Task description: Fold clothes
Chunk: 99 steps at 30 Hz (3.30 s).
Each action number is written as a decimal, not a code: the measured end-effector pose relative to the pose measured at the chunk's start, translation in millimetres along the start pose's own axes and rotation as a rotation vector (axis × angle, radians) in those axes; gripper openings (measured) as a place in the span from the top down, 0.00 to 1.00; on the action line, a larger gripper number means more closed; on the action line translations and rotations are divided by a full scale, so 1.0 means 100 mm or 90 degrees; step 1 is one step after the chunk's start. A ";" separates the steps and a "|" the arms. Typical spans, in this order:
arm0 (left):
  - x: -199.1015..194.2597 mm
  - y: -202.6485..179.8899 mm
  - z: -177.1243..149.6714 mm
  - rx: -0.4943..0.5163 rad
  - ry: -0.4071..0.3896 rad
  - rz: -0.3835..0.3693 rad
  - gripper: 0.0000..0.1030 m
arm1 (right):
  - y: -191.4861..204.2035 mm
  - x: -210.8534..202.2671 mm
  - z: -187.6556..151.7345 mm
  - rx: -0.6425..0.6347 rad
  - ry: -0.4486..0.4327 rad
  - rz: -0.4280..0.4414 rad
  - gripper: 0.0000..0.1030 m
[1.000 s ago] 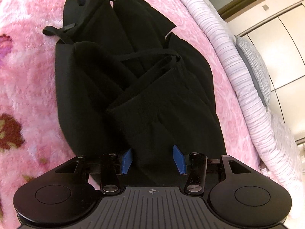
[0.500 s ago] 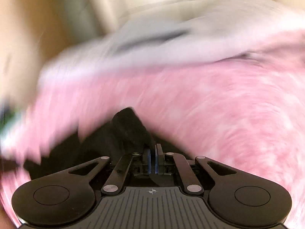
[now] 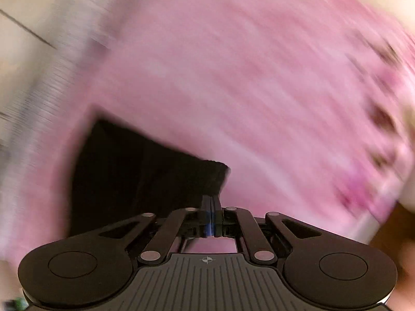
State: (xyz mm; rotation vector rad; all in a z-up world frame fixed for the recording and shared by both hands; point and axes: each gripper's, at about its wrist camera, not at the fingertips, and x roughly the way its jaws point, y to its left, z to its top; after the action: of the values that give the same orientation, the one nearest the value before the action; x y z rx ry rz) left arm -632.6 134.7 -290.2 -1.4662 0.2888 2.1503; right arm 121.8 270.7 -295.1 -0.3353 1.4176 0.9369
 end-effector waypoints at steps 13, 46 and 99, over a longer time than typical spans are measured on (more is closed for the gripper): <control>0.17 0.42 -0.54 -0.092 0.035 -0.030 0.75 | -0.35 0.50 -0.17 0.047 0.031 0.103 0.51; 0.34 1.26 -0.27 -0.063 -0.088 0.117 0.80 | -0.28 0.32 -0.21 -0.063 -0.022 -0.074 0.65; 1.94 -1.81 0.95 0.268 -0.017 -0.304 0.93 | 3.07 1.48 -1.30 -0.428 -0.109 -0.032 0.71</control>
State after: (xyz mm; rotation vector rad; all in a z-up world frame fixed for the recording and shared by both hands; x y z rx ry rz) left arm -668.6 386.9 -410.4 -1.1257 0.3209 1.6076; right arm -205.3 420.2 -356.5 -0.7643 0.9017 1.3523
